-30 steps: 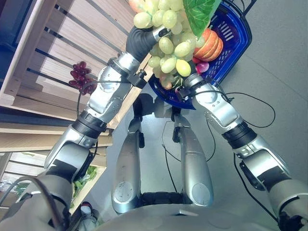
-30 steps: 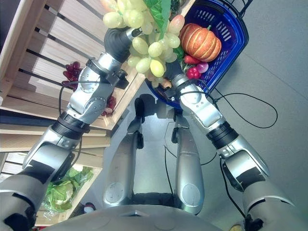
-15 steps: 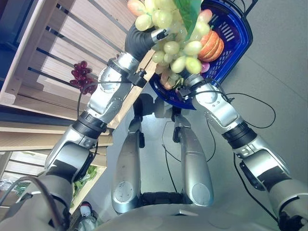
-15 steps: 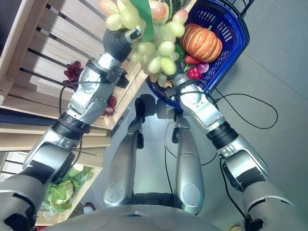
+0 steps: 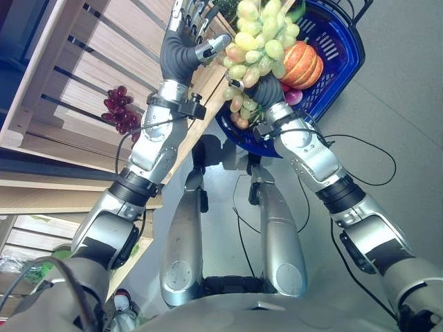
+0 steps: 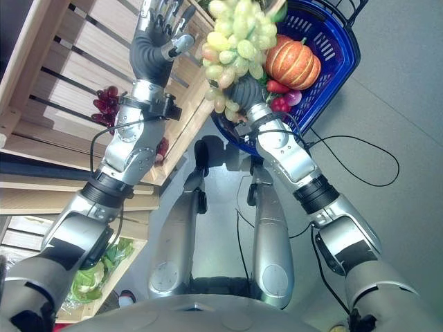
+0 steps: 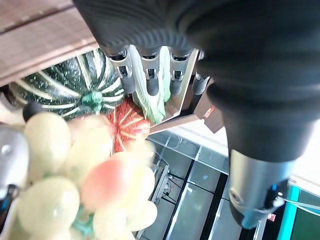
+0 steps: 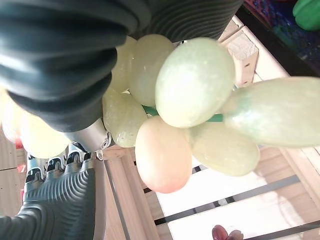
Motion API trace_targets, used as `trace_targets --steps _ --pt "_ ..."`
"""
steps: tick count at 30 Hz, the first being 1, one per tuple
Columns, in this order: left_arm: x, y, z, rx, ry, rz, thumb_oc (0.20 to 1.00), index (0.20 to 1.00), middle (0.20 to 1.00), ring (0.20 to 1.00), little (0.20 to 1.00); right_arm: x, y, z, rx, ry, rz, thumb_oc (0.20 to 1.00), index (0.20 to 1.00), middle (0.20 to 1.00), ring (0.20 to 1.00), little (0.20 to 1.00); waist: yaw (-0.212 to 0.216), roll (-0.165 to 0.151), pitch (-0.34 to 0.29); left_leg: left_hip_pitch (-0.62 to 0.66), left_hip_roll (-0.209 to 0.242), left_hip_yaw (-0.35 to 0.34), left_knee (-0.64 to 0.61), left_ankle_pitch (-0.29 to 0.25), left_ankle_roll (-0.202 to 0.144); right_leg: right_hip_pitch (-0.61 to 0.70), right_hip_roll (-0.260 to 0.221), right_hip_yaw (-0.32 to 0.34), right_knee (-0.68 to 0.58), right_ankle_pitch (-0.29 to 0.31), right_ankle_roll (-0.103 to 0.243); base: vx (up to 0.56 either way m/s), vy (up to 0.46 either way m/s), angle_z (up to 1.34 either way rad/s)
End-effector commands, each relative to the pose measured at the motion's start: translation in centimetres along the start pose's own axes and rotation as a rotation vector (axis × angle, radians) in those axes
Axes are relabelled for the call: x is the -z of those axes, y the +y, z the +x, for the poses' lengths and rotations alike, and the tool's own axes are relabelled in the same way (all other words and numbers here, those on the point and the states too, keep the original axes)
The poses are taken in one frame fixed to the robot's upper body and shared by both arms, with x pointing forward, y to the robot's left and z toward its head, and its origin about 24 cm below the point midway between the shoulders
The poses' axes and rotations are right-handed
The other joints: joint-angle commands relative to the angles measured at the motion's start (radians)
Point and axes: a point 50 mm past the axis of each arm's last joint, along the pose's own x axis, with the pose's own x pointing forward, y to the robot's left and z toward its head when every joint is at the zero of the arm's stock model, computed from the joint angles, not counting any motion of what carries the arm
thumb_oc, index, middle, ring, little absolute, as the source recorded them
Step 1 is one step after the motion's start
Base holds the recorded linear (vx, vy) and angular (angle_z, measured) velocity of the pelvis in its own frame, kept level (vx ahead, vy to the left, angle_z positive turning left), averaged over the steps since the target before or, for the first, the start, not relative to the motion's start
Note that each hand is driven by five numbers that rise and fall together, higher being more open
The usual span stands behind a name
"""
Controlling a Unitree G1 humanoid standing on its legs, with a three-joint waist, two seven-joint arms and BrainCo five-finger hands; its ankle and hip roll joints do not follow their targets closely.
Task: Pick up fruits and vegetables into the basket
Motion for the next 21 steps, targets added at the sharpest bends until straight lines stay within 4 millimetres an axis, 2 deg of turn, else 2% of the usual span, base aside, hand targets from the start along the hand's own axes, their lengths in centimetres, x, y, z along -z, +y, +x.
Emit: trace_targets --steps 1,8,11,12,16,21 --pt "-2.0 -0.9 0.5 -0.005 -0.126 -0.012 1.000 1.000 1.000 1.000 1.000 -4.5 0.9 0.1 -0.032 -0.236 0.055 0.200 0.200 0.200 0.200 0.200 -0.003 0.018 -0.028 -0.002 -0.057 -0.019 0.080 -0.112 0.004 0.101 0.003 -0.039 -0.050 -0.046 0.076 0.00 0.000 0.00" --pt "-1.3 -0.2 0.6 -0.079 -0.093 0.064 1.000 1.000 1.000 1.000 1.000 -4.3 0.6 0.0 -0.001 -0.244 0.062 0.200 0.200 0.200 0.200 0.200 -0.005 0.018 -0.028 -0.002 -0.057 -0.015 0.085 -0.113 0.002 0.103 0.003 -0.040 -0.046 -0.048 0.076 0.00 0.000 0.00" --pt "-1.1 0.7 0.5 -0.122 -0.091 0.127 1.000 1.000 1.000 1.000 1.000 -4.3 0.1 -0.1 0.033 -0.253 0.052 0.200 0.200 0.200 0.200 0.200 -0.007 0.019 -0.028 -0.002 -0.056 -0.014 0.089 -0.114 0.001 0.101 0.002 -0.040 -0.042 -0.049 0.078 0.00 0.000 0.00" --pt "-1.2 1.1 0.4 -0.137 -0.111 0.210 1.000 1.000 1.000 1.000 1.000 -4.2 -0.3 -0.1 0.058 -0.253 0.044 0.200 0.200 0.200 0.200 0.200 -0.007 0.019 -0.028 -0.007 -0.055 -0.012 0.087 -0.108 0.000 0.097 0.001 -0.041 -0.045 -0.043 0.079 0.00 0.000 0.00" --pt "-1.0 3.2 -0.4 -0.222 -0.111 0.348 1.000 1.000 1.000 1.000 1.000 -3.1 -1.9 -0.8 0.152 -0.212 0.038 0.200 0.200 0.200 0.200 0.200 -0.006 0.022 -0.028 -0.007 -0.053 -0.011 0.090 -0.108 -0.004 0.095 -0.001 -0.041 -0.039 -0.045 0.079 0.02 0.004 0.00" --pt "-0.2 6.6 -2.4 -0.350 -0.054 0.475 1.000 1.000 1.000 1.000 1.000 -0.3 -4.3 -2.1 0.263 -0.111 0.011 0.200 0.200 0.200 0.200 0.200 -0.006 0.028 -0.028 -0.009 -0.051 -0.011 0.094 -0.113 -0.007 0.088 -0.003 -0.040 -0.030 -0.052 0.080 0.00 0.000 0.00"
